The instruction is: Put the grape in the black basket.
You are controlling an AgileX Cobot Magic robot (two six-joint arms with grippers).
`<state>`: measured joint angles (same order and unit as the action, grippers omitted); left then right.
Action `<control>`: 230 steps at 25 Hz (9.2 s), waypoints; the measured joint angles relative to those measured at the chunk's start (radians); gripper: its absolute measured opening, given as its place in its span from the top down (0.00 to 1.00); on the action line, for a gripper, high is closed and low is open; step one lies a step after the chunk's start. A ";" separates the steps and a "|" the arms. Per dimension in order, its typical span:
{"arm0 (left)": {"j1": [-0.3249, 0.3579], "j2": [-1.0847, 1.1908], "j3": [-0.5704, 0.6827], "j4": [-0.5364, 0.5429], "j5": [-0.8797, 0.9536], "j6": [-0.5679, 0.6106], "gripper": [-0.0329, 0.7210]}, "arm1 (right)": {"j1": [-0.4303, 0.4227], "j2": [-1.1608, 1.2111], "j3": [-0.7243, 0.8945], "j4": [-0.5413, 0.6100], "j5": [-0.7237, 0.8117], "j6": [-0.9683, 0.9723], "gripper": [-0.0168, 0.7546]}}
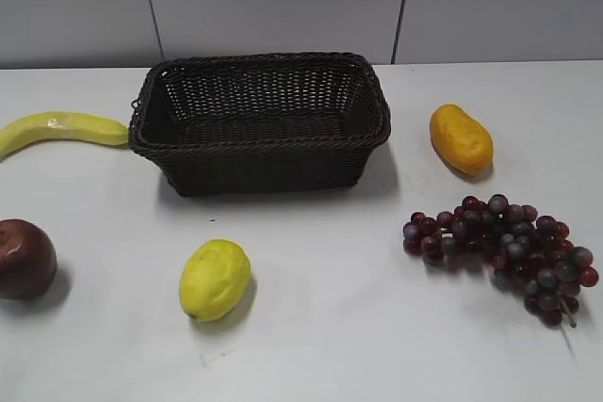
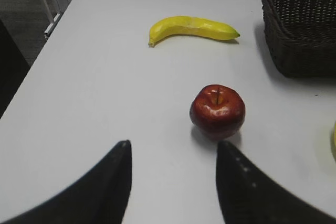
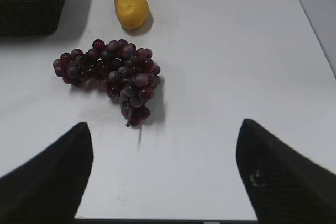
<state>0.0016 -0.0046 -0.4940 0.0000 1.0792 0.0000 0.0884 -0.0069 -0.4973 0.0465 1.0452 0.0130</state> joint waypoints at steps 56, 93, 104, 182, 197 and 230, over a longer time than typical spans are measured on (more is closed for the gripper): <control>0.000 0.000 0.000 0.000 0.000 0.000 0.31 | 0.000 1.427 -0.305 0.152 -0.370 -0.157 0.11; 0.000 0.000 0.000 0.000 0.000 0.000 0.31 | 0.000 1.783 -0.407 0.430 -0.364 -0.417 0.68; 0.000 0.000 0.000 0.000 0.000 0.000 0.31 | 0.000 1.495 -0.551 0.472 -0.249 -0.418 0.76; 0.000 0.000 0.000 0.000 0.000 0.000 0.31 | 0.377 2.149 -1.559 0.420 0.008 -0.346 0.20; 0.000 0.000 0.000 0.000 0.000 0.000 0.31 | 0.378 1.746 -1.387 0.009 0.162 -0.091 0.17; 0.000 0.000 0.000 0.000 0.000 0.000 0.31 | 0.086 0.799 -0.399 -0.014 0.075 0.003 0.21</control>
<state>0.0016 -0.0046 -0.4940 0.0000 1.0792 0.0000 0.1743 0.7926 -0.8967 0.0325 1.1207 0.0164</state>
